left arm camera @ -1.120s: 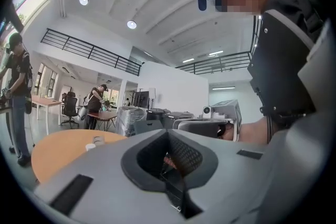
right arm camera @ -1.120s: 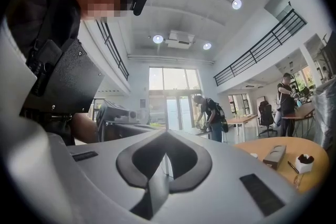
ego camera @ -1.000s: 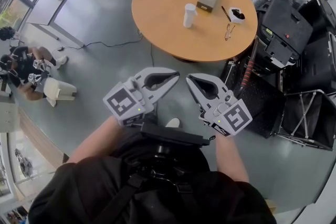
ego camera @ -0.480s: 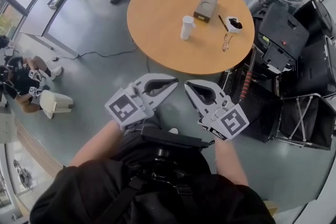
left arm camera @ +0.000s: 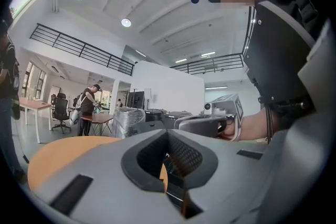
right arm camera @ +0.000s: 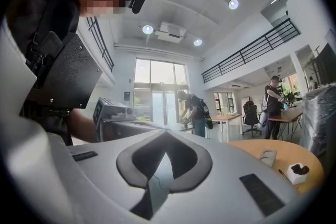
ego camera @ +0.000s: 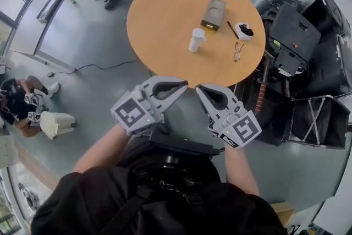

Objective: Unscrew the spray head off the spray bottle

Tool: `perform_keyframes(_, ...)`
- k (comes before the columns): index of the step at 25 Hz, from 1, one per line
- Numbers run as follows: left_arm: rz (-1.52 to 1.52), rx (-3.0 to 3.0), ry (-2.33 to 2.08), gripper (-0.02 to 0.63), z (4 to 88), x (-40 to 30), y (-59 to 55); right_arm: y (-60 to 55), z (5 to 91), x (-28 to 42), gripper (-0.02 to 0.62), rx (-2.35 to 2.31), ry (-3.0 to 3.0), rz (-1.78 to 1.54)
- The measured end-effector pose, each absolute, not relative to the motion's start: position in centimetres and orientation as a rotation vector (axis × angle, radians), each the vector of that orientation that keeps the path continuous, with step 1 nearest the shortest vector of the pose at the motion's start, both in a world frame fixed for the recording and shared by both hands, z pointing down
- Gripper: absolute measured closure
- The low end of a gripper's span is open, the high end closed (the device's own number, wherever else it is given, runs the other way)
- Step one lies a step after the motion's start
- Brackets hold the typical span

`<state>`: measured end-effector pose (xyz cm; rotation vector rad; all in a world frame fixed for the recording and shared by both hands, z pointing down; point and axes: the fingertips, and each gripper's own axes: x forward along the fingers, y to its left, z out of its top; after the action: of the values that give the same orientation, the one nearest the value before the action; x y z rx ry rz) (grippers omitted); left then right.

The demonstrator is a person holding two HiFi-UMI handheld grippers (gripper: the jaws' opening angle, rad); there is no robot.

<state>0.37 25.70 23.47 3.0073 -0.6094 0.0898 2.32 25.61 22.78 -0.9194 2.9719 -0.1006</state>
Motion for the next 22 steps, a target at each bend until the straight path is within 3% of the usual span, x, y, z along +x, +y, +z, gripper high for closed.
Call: perform_keyframes(22,0.108,3.015,-0.387,0.597,26.1,-8.3,11.3,11.7,25.3,-5.8,0.568,-1.184,2.926,-0.158)
